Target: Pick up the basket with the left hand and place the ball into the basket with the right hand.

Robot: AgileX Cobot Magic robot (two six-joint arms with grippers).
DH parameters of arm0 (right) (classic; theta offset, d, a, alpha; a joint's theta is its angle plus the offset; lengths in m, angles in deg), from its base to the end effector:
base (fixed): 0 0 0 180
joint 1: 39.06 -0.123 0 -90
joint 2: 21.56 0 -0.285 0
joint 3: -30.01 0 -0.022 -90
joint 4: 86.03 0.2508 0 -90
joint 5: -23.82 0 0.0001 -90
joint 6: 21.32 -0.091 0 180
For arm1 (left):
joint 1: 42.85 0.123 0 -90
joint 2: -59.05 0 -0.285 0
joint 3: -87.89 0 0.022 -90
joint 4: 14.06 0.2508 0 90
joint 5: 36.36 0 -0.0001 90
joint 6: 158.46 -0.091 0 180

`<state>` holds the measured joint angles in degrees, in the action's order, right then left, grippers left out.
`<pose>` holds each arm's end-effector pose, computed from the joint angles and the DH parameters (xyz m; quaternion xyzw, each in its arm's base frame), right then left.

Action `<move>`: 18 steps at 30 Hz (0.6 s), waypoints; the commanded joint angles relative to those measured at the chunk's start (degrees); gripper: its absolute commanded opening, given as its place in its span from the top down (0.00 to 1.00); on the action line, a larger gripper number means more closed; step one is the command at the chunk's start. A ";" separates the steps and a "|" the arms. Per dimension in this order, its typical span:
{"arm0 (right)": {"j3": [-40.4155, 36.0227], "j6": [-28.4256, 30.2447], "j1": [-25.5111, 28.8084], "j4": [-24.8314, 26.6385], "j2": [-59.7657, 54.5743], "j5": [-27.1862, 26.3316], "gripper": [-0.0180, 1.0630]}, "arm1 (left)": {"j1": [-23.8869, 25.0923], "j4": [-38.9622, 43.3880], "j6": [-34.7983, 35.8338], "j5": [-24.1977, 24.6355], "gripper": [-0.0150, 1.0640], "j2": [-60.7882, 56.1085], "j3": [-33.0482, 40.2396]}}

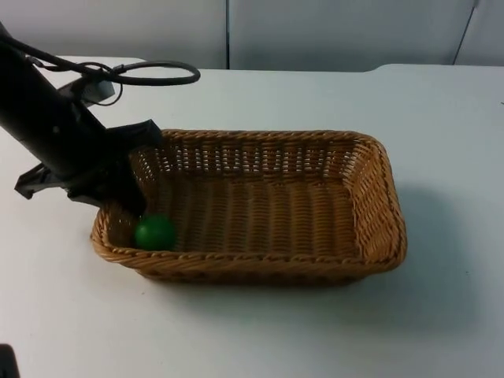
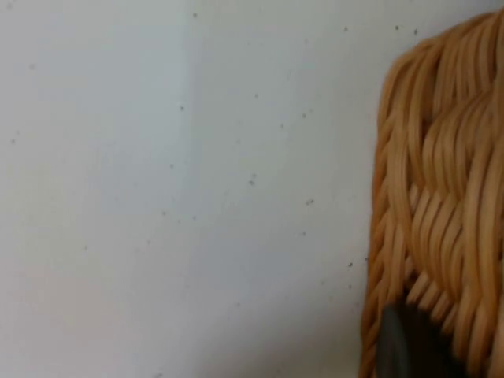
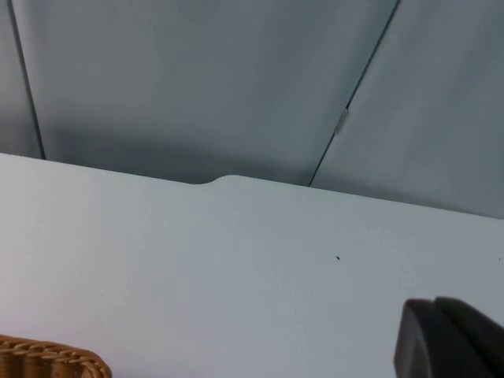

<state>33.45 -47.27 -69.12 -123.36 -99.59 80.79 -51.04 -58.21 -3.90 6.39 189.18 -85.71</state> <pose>0.2315 0.0805 0.4443 -0.0800 0.8617 -0.0967 0.4917 0.3758 -0.0976 0.0951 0.0054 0.9664 -0.2531 0.0443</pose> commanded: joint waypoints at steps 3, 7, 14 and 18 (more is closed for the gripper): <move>-0.16 -0.27 0.25 0.16 0.33 -0.52 0.99 | -0.18 -1.54 0.31 0.55 0.65 0.73 -1.97; -0.16 -0.27 0.25 0.16 0.33 -0.52 0.99 | -0.18 -0.51 0.43 1.86 0.40 0.73 -4.21; -0.16 -0.70 0.25 0.28 0.33 -1.69 0.99 | -0.06 7.06 5.48 8.27 0.37 0.73 -8.95; -0.16 -0.70 0.25 1.02 0.33 -2.04 0.99 | -0.06 11.69 8.49 10.04 0.37 0.73 -10.99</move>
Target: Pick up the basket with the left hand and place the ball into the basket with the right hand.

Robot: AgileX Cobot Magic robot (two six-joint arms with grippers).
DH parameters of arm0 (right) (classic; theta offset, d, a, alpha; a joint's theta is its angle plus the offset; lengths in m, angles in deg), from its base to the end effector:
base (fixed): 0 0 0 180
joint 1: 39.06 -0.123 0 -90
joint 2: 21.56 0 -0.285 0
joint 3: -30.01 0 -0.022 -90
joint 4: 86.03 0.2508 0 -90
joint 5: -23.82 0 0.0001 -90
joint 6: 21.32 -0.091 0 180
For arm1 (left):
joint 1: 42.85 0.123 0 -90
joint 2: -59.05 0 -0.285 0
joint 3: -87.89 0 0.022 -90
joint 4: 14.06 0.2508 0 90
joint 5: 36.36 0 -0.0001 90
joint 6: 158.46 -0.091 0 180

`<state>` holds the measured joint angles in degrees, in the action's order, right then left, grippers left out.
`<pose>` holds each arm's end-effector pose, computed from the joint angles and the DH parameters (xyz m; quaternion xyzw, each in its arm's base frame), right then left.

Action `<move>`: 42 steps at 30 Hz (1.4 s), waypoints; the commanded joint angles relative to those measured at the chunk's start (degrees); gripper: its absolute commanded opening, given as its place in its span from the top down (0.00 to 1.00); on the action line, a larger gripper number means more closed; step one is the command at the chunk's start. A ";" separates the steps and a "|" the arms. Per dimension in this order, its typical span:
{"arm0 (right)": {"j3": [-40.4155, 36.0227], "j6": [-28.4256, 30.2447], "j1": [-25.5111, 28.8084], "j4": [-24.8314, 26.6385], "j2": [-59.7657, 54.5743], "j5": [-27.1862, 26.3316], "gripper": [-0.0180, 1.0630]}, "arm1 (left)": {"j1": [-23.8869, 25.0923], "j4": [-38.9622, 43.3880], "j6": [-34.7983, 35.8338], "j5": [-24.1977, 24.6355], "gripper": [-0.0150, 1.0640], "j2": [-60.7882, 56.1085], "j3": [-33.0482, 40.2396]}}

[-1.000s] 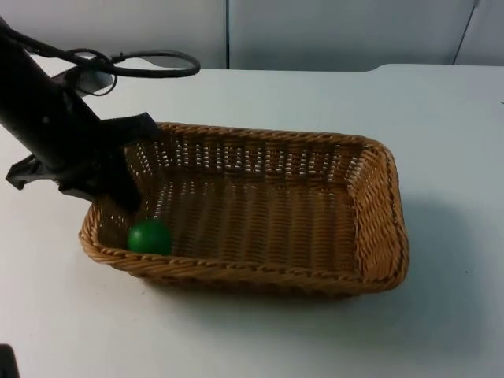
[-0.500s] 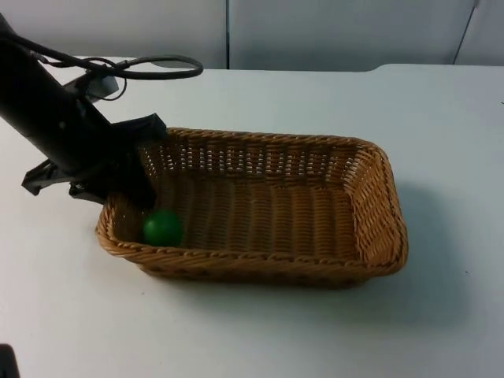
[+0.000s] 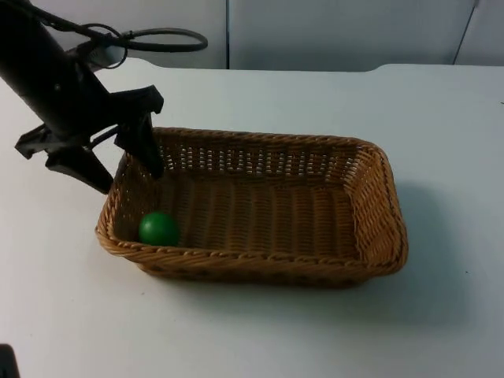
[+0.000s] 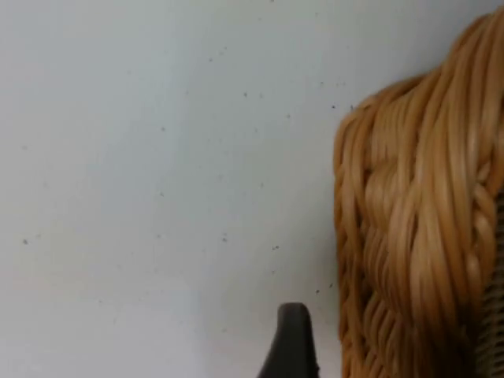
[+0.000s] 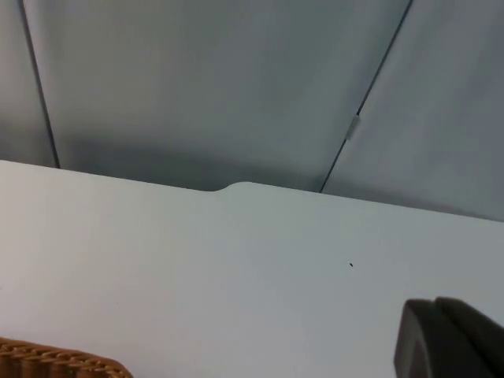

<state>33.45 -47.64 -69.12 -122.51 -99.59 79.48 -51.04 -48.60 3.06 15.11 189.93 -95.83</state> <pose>0.2321 0.0827 0.4450 -0.0796 0.8595 -0.0834 0.4980 0.3994 -0.0983 0.1236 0.0430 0.9711 -0.2325 0.0324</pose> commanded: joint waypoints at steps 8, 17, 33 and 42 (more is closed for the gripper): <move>-0.16 -0.33 0.25 0.28 0.33 -0.73 0.99 | -0.06 10.14 5.12 1.86 0.46 -6.18 -4.15; -0.16 -0.33 0.25 0.50 0.33 -0.73 0.99 | -0.06 15.94 5.59 3.63 0.84 -22.92 -5.53; -0.16 2.07 0.25 0.60 0.33 -2.16 0.99 | -0.27 25.98 10.13 -10.53 0.99 -84.50 35.17; -0.16 2.22 0.25 0.85 0.33 -2.43 0.99 | -0.27 34.54 19.05 0.56 0.99 -111.95 43.74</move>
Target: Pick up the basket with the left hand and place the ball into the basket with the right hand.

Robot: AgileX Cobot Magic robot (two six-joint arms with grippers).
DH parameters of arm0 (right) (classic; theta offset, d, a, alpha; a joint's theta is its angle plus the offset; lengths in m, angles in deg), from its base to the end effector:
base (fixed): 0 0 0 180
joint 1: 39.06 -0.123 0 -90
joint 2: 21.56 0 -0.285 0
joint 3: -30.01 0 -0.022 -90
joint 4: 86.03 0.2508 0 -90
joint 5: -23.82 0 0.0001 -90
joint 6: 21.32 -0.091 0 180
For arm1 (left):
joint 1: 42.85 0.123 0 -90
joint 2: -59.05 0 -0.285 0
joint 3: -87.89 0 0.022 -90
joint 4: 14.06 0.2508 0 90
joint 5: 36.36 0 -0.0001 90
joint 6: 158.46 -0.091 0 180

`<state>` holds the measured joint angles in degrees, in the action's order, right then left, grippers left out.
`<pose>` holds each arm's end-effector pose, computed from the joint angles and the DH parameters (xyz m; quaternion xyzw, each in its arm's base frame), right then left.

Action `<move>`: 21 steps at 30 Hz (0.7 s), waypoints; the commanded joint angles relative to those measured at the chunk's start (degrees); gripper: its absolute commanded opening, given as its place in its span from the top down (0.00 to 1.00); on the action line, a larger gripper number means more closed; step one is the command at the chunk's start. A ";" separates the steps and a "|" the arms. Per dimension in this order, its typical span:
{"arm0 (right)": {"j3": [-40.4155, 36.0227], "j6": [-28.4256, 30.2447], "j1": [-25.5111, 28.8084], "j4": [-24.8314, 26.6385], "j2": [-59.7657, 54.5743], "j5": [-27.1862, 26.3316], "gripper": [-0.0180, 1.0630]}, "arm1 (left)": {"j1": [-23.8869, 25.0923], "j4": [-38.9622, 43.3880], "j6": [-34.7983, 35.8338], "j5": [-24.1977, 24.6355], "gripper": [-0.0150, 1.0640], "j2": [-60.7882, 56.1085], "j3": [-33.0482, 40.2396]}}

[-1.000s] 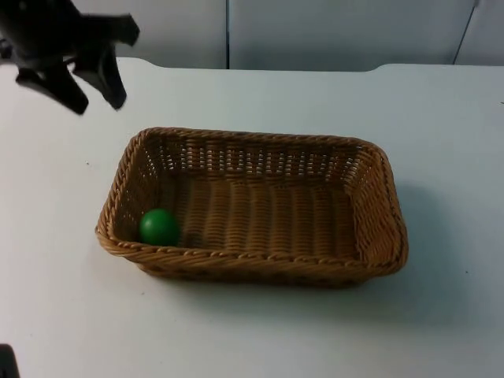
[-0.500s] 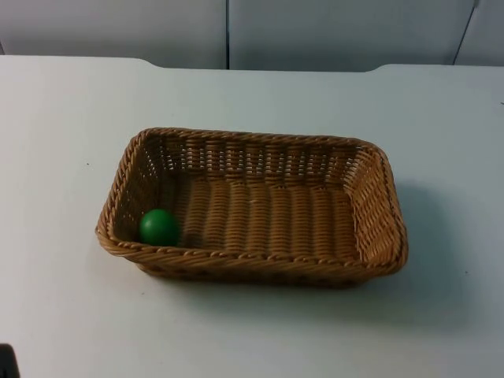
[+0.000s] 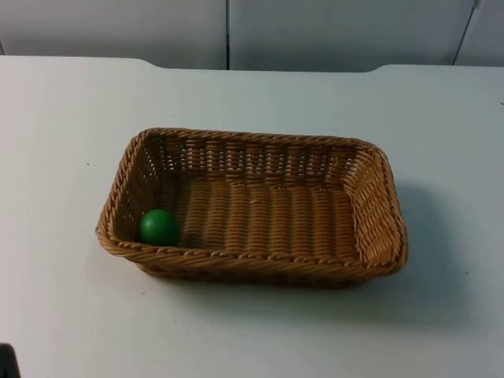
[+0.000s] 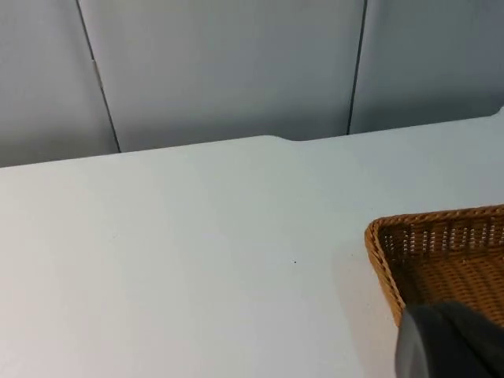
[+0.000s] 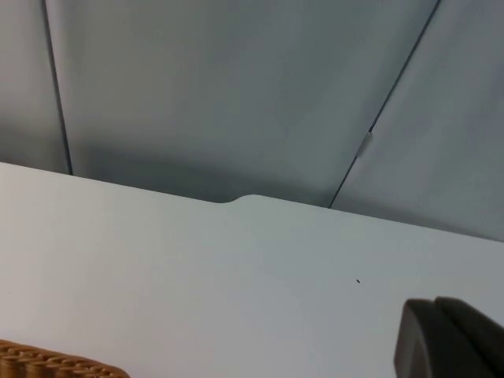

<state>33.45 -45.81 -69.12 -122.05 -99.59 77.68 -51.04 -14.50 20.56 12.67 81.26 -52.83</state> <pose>0.2331 0.0849 0.4465 -0.0972 0.8527 -0.0808 0.5069 0.0308 -0.0050 0.3378 0.0653 0.8191 -0.0396 0.5685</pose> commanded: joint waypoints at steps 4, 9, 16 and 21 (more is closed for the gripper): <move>-0.16 0.50 0.25 0.49 0.33 -0.63 0.99 | -0.16 3.82 1.67 9.45 0.99 -8.89 0.76; -0.16 2.79 0.25 3.25 0.33 -1.84 0.99 | -0.16 5.36 4.41 10.96 0.99 -13.62 0.76; -0.16 7.64 0.25 8.93 1.67 -6.81 0.99 | -0.16 5.29 4.41 11.78 0.99 -14.42 6.24; -0.16 10.02 0.25 9.40 4.39 -7.68 0.99 | -0.04 4.68 4.41 12.86 0.99 -14.42 8.04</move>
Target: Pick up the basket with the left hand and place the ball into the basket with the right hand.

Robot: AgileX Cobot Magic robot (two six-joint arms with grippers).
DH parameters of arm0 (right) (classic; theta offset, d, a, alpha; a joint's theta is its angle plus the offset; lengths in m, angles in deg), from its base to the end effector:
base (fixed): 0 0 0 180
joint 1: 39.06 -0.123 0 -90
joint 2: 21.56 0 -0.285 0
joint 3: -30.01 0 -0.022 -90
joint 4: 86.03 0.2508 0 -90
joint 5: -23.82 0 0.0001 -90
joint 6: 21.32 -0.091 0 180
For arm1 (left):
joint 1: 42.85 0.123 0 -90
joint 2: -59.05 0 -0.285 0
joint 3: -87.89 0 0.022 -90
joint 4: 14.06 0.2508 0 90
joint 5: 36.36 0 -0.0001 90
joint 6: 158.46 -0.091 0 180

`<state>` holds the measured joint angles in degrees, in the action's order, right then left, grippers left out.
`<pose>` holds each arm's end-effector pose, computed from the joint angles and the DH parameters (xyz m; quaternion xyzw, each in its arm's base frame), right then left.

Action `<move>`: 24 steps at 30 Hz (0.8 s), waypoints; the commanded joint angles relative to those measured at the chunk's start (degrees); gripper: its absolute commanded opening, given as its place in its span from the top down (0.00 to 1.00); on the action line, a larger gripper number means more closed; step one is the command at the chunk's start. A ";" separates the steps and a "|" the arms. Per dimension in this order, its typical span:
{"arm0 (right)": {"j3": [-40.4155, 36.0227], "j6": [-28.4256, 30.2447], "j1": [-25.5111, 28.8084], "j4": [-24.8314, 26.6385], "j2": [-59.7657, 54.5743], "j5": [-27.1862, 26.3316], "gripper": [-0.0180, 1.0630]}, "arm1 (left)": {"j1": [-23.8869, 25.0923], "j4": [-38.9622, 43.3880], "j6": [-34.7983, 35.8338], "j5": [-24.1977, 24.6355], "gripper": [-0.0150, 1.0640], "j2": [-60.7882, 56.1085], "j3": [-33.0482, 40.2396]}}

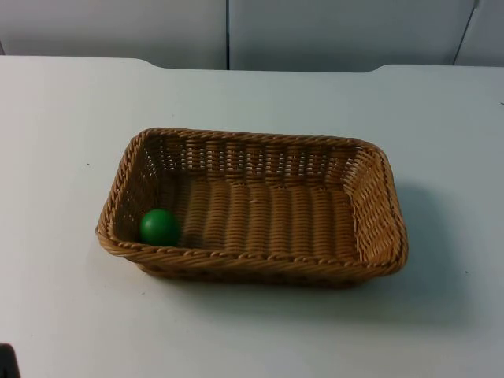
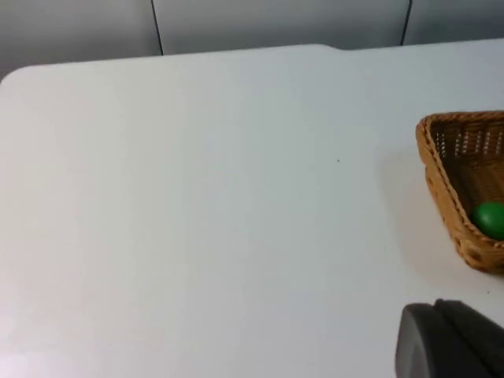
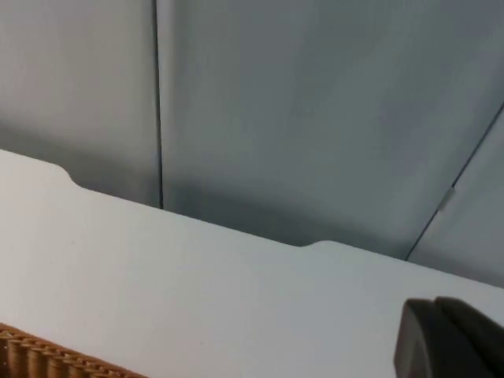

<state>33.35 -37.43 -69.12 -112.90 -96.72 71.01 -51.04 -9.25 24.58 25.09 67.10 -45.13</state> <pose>0.2191 0.0919 0.4603 -0.1510 0.8259 -0.0153 0.5431 -0.0070 0.0078 0.2842 0.0358 0.8488 -0.0098 0.5275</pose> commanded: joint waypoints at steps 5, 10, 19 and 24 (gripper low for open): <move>-3.56 9.18 0.25 4.49 6.76 -1.01 0.99 | -0.04 -1.06 0.09 0.48 0.99 -0.26 0.85; -11.89 12.59 0.25 11.01 14.23 -2.49 0.99 | -0.04 -1.12 0.00 0.48 0.99 -0.26 0.85; -25.31 12.59 0.25 11.76 30.96 1.78 0.99 | -0.04 -1.12 0.00 0.48 0.99 -0.26 0.85; -31.87 12.70 0.25 14.48 40.77 10.46 0.99 | -0.04 -1.12 0.00 0.48 0.99 -0.26 0.85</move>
<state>4.34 -25.21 -69.12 -100.50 -59.90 77.41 -51.04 -9.85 24.58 25.81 67.10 -44.74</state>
